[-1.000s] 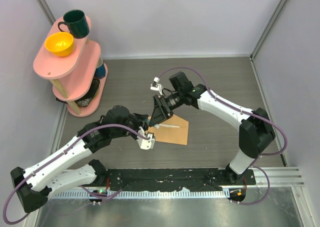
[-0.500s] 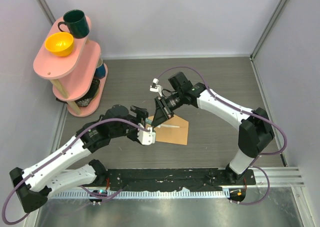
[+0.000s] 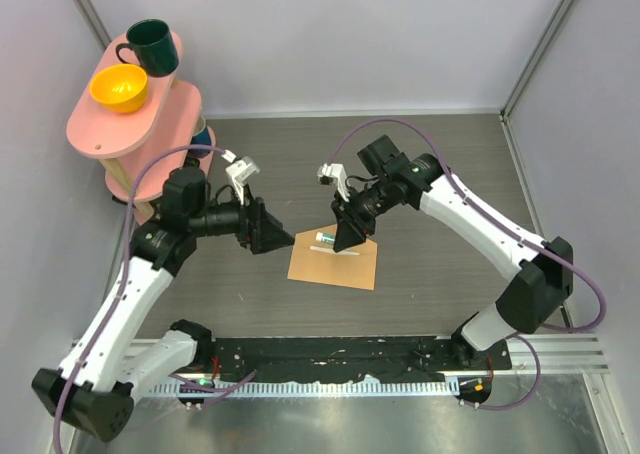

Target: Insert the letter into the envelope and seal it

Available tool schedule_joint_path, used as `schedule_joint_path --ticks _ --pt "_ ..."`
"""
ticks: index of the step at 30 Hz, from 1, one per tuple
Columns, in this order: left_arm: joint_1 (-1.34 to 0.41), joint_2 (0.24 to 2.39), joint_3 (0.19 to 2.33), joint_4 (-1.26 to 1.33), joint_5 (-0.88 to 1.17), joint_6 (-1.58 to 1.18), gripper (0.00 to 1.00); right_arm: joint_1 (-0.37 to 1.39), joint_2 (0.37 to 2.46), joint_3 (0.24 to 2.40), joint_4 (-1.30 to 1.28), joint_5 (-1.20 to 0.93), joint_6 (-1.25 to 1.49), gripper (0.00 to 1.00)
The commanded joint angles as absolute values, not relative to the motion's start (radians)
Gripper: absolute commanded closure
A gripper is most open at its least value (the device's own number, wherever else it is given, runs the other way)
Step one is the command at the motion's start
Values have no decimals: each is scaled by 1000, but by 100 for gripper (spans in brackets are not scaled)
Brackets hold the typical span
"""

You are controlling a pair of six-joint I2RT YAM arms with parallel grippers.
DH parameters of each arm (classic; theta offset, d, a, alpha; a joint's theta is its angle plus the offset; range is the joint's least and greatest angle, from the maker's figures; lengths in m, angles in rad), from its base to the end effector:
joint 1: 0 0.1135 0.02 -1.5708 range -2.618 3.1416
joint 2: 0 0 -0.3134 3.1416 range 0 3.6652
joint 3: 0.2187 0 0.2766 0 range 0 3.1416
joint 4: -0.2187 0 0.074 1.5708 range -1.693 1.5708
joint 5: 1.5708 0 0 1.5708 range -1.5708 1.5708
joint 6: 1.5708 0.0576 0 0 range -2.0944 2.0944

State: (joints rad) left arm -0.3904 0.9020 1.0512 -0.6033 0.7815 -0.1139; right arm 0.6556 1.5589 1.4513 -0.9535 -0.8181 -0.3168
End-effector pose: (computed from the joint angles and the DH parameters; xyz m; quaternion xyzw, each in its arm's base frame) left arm 0.1575 -0.1087 0.4085 0.3079 0.7489 -0.4350 0.3938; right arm 0.2490 0.2446 0.3586 -0.5035 0.7381 0.4184 0.1631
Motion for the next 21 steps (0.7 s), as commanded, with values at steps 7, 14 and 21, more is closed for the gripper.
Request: schedule_joint_path --ticks 7,14,21 --pt "-360 1005 879 -212 976 -888 34 684 1378 1457 -905 -580 -552 99" --pt "-374 1061 836 -49 995 -1020 41 727 1376 1474 -903 -580 -580 99" --pt "-405 1095 812 89 1008 -1097 46 759 1390 1512 -911 -584 -592 99"
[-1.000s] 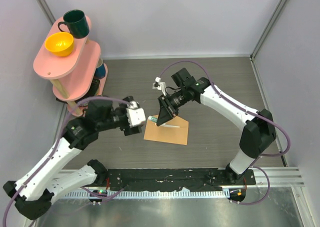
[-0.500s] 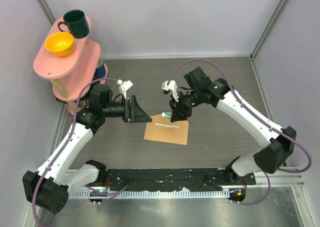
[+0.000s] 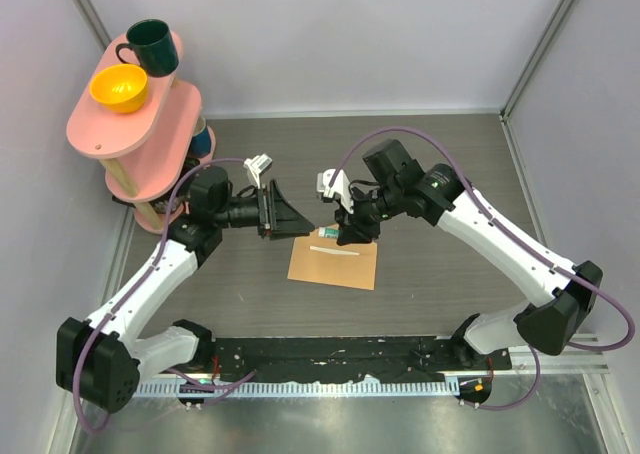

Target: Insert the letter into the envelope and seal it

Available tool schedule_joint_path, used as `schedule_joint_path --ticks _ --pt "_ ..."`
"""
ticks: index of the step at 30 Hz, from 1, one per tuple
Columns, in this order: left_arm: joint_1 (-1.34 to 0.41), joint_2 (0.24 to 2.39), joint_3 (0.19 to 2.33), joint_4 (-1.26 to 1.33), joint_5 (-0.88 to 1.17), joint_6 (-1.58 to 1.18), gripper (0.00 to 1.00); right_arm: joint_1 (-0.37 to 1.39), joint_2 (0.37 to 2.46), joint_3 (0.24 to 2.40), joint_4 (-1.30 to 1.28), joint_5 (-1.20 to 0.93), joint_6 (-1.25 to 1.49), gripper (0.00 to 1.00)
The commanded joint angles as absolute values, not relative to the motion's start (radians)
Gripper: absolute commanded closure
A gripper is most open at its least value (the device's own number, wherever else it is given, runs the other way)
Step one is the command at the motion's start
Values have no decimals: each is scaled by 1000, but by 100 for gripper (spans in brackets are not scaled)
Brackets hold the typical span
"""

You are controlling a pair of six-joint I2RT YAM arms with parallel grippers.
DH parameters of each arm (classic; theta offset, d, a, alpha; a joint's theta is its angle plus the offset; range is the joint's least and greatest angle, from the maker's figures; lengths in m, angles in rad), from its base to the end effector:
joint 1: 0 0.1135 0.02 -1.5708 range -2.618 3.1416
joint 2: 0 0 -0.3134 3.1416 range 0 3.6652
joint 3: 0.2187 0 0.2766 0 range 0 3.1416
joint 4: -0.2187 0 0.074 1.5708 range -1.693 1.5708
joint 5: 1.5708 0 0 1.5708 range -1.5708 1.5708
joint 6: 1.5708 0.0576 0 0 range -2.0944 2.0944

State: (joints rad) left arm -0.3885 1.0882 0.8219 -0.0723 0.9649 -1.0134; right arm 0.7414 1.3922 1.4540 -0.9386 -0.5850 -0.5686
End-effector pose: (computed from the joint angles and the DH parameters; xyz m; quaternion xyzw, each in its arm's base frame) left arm 0.2149 -0.1391 0.3425 0.0329 0.7704 -0.6195 0.1470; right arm 0.2058 0.2316 0.4047 -0.6263 0.6544 0.2982 0.3010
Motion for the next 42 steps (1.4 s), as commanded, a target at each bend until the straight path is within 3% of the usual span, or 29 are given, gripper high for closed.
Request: schedule_joint_path --ticks 1,9,24,35,42 --pt "-410 1097 805 106 1008 -1100 47 761 1393 1516 -911 -584 -592 99" --pt "-449 1115 784 152 1002 -1118 50 770 1394 1532 -913 -589 -584 99" --pt "-475 1071 761 250 1057 -945 97 773 1413 1559 -1014 -782 -600 99" --pt "-529 962 905 -154 1071 -131 100 767 1450 1554 -1029 -995 -491 99" --pt "-682 856 966 -481 941 709 100 765 1459 1480 -960 -1144 -368 99"
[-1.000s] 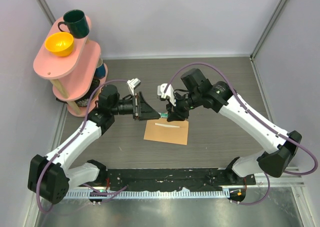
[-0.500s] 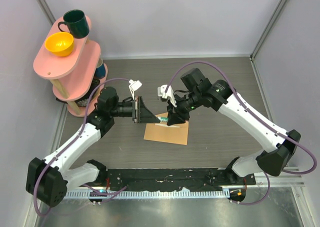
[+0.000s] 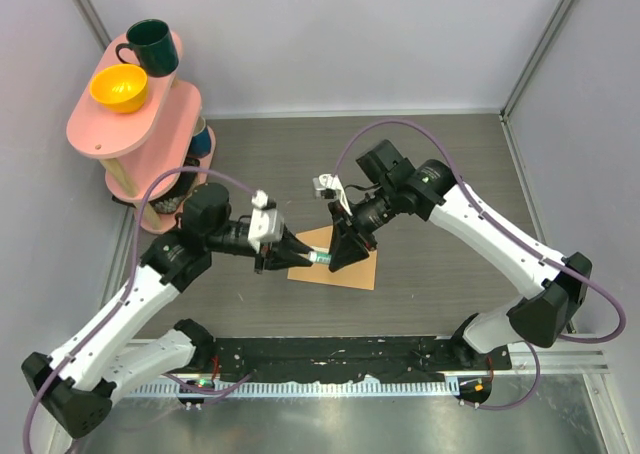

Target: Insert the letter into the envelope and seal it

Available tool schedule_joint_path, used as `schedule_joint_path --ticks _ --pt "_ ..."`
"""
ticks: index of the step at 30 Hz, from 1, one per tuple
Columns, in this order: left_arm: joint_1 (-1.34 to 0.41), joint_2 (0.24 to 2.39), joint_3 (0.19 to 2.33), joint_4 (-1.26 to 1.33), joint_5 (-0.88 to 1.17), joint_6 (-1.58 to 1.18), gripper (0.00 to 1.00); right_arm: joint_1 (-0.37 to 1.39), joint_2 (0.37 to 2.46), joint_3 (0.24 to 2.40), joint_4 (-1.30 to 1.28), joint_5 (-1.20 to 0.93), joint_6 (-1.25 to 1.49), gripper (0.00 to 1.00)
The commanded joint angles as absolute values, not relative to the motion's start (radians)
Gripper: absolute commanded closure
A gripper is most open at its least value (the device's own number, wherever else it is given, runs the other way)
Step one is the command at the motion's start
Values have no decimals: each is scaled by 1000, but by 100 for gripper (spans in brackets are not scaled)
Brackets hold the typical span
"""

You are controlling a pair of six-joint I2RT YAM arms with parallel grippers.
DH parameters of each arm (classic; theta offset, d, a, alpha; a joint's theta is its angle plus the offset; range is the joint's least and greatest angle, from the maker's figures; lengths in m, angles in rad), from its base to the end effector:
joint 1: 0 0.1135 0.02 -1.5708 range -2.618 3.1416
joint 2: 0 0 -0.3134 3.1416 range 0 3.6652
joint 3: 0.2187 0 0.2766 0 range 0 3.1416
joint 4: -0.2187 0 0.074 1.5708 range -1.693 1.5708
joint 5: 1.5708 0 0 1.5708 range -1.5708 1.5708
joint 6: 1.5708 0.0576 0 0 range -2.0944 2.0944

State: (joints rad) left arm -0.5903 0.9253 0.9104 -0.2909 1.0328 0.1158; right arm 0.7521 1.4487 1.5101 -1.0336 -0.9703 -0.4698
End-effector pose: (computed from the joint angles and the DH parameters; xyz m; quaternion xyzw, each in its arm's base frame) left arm 0.1395 -0.1530 0.3887 0.5164 0.5572 -0.5079 0.4061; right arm 0.1922 0.2449 0.4130 -0.5975 0.6135 0.4779 0.1955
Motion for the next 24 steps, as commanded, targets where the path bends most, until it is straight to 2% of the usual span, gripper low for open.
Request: schedule_joint_path --ticks 1,7,8,9,10,11,13,14,17,18,22,24 --pt "-699 841 963 -511 924 918 100 765 1465 1474 -951 -1156 -351 99" --pt "-758 734 844 -627 783 1558 100 765 1460 1410 -828 -1230 -209 99" --pt "-758 718 813 -605 758 1760 95 765 1457 1401 -813 -1233 -200 99" --pt "-758 706 780 -588 682 1866 83 764 1456 1394 -802 -1236 -187 99" --pt "-756 681 702 -560 643 1955 65 765 1454 1388 -790 -1241 -160 99" --pt "-758 672 666 -428 617 2001 52 762 1453 1381 -769 -1244 -149 99" --pt "-758 655 643 -330 578 1956 46 758 1454 1376 -753 -1249 -130 99" --pt "-758 652 661 -363 559 1898 37 746 1454 1381 -753 -1244 -130 99" --pt "-758 656 797 -540 502 1673 24 698 1454 1397 -767 -1238 -139 99" --pt "-758 664 836 -578 489 1450 23 690 1448 1407 -782 -1229 -158 99" --pt "-756 770 1052 -881 436 1187 25 681 1434 1459 -900 -1092 -301 99" --pt "-753 842 1119 -874 422 899 25 680 1418 1456 -903 -1026 -328 99"
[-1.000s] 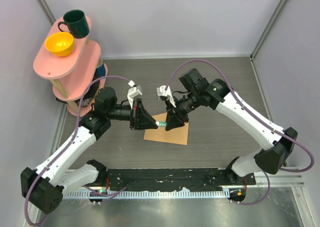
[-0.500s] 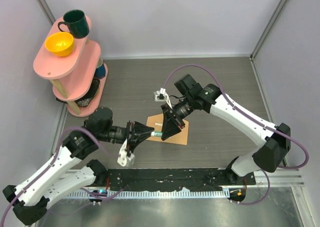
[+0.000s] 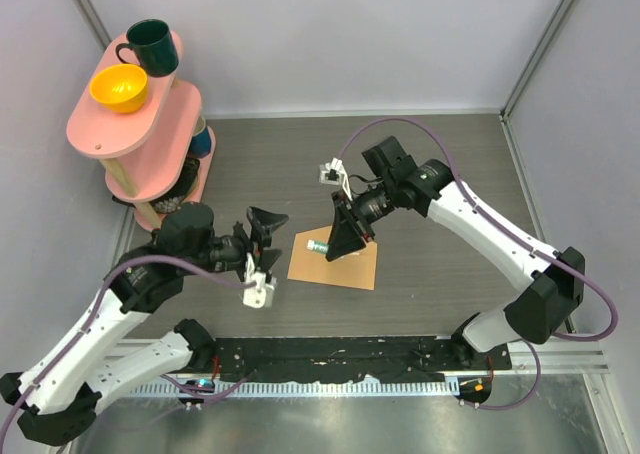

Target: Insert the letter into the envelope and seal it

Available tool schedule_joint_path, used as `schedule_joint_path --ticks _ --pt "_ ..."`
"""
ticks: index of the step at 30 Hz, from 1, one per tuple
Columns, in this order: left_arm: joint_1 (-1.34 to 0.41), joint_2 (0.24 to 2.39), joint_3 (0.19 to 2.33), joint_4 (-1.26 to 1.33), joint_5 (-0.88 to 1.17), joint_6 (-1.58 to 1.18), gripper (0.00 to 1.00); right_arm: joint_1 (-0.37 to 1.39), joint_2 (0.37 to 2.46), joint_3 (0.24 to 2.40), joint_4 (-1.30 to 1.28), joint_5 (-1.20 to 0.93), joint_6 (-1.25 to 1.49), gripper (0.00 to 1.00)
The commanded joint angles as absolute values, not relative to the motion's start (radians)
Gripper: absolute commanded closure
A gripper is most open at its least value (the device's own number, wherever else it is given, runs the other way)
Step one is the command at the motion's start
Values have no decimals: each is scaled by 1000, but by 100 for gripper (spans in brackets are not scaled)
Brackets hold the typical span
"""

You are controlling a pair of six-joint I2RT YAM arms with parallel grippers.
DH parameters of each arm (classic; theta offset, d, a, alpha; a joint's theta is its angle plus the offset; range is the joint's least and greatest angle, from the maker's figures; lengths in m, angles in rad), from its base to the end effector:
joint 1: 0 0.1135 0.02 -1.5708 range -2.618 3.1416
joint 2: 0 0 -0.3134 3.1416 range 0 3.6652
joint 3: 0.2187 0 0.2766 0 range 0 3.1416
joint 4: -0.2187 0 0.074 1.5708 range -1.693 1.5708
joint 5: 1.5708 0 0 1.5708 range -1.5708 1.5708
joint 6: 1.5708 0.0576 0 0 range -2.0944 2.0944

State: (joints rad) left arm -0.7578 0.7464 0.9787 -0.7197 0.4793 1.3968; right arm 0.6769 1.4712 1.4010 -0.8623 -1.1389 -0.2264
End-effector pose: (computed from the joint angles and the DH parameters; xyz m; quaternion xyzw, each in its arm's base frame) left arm 0.0903 -0.1220 0.3883 0.7910 0.2865 -0.0358 0.5394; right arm 0.2173 0.2418 0.3875 -0.5012 0.6457 0.5580 0.1432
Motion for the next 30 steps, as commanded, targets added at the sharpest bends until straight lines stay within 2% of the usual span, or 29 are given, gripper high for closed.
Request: schedule_joint_path --ticks 1,3,5,7,10,12,14,16,18,19,22,27,30 --pt "-740 866 1187 -873 425 800 27 678 1411 1457 -904 -1010 -336 99" --pt "-689 929 1236 -836 480 551 28 678 1396 1457 -896 -947 -357 99" --pt "-557 962 1270 -795 623 242 28 678 1364 1453 -862 -875 -367 99" --pt "-496 986 1258 -706 614 -72 30 678 1335 1439 -829 -824 -373 99" --pt "-495 1002 1255 -655 552 -210 35 680 1322 1446 -822 -767 -420 99" --pt "-495 997 1230 -583 519 -357 35 681 1316 1450 -822 -726 -443 99" --pt "-495 996 1207 -542 583 -447 32 686 1305 1453 -821 -700 -483 99" --pt "-494 1011 1164 -471 734 -527 25 693 1299 1453 -821 -649 -523 99" --pt "-495 1025 1103 -349 881 -694 20 707 1289 1451 -815 -617 -540 99" --pt "-495 1034 1074 -292 906 -777 20 709 1284 1451 -807 -597 -548 99" --pt "-495 1066 983 -121 940 -1001 23 718 1269 1453 -787 -575 -561 99" --pt "-495 1097 953 -55 931 -1083 30 748 1238 1445 -776 -546 -603 99" --pt "-495 1103 936 -8 945 -1132 42 778 1227 1440 -788 -517 -639 99"
